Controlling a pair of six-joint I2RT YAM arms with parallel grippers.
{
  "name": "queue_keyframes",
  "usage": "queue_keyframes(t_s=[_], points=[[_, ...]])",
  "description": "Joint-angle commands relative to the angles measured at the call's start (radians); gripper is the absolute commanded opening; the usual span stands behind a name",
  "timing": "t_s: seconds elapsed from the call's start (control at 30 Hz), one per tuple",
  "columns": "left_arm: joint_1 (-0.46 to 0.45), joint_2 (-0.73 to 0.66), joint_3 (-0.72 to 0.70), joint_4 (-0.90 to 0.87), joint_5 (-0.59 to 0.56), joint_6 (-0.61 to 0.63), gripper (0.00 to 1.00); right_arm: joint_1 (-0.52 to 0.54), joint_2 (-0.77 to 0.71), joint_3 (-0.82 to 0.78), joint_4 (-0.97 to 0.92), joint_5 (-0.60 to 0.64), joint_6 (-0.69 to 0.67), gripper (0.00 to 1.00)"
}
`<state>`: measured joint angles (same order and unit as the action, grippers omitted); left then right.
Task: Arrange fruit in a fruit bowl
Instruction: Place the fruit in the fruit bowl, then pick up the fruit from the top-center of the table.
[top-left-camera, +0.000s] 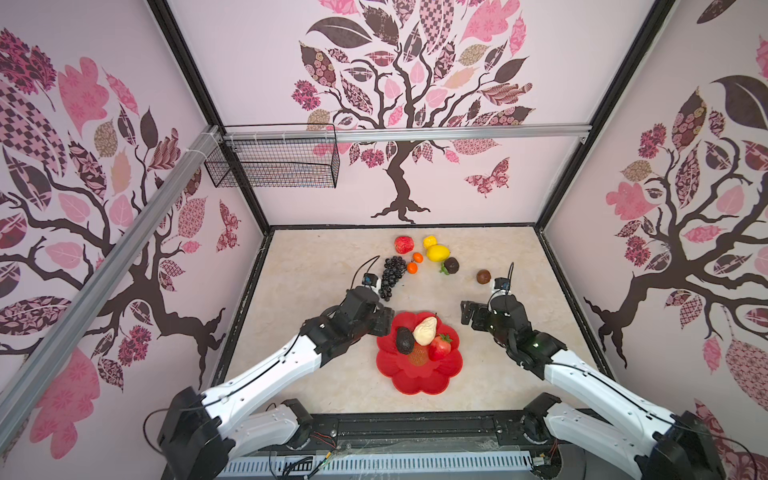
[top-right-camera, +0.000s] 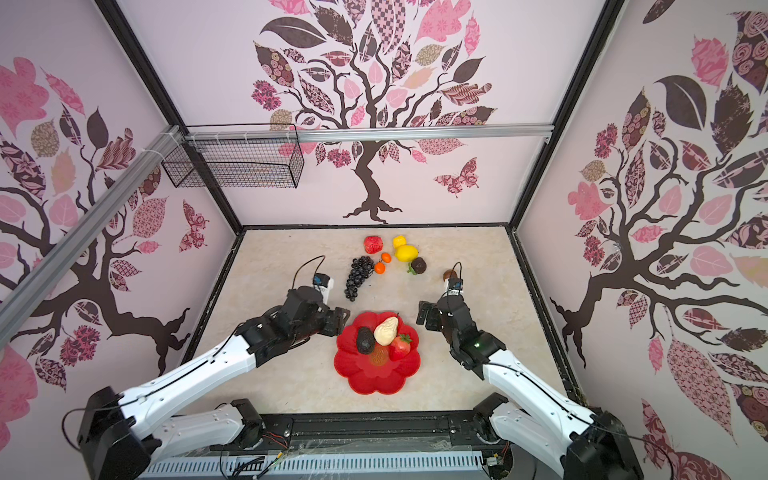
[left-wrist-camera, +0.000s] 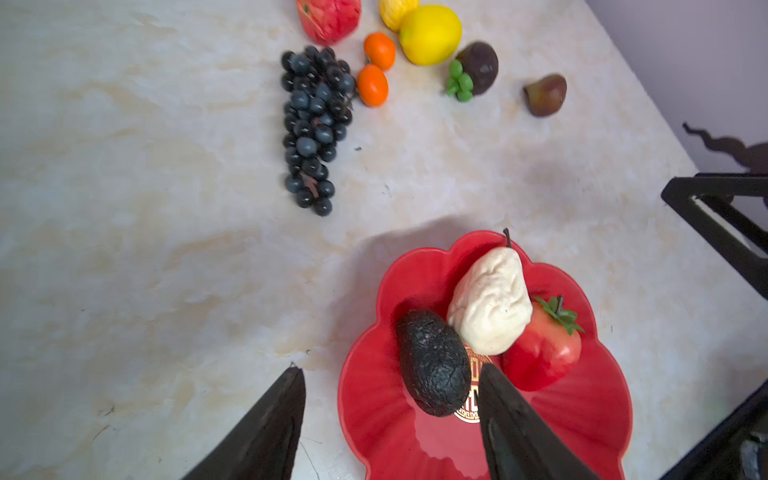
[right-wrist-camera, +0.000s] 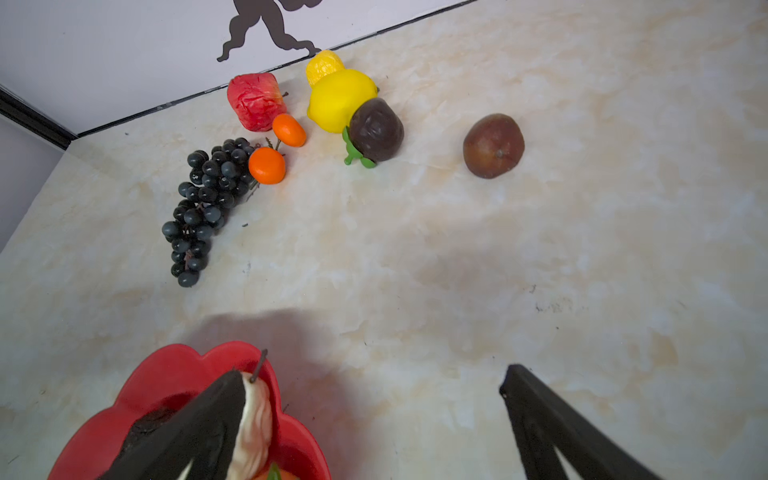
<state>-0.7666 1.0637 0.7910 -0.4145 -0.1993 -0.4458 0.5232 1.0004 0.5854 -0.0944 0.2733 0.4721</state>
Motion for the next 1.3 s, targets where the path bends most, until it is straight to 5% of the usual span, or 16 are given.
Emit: queue_keyframes(t_s=[0.0,0.17,0.4,0.77,0.93,1.27], points=[[0.004,-0.116,-0.119,0.086,-0.162,-0.018,0.71,-0.002,0.128,0.128,-0.018,0.016,-0.091,1.00],[0.007,-0.292,-0.292,0.170,-0.265,-0.033,0.77,-0.027,0.355,0.340,-0.045,0.000,-0.167,1.00],[0.007,-0.412,-0.442,0.223,-0.266,0.045,0.80,-0.082,0.668,0.642,-0.103,-0.062,-0.155,1.00],[0.009,-0.510,-0.505,0.290,-0.246,0.078,0.85,-0.135,1.078,1.085,-0.215,-0.052,-0.172,1.00],[0.009,-0.477,-0.493,0.294,-0.253,0.073,0.85,-0.152,1.170,1.185,-0.264,-0.026,-0.214,1.00],[0.009,-0.452,-0.485,0.301,-0.263,0.067,0.86,-0.166,1.153,1.103,-0.278,-0.048,-0.288,0.95]])
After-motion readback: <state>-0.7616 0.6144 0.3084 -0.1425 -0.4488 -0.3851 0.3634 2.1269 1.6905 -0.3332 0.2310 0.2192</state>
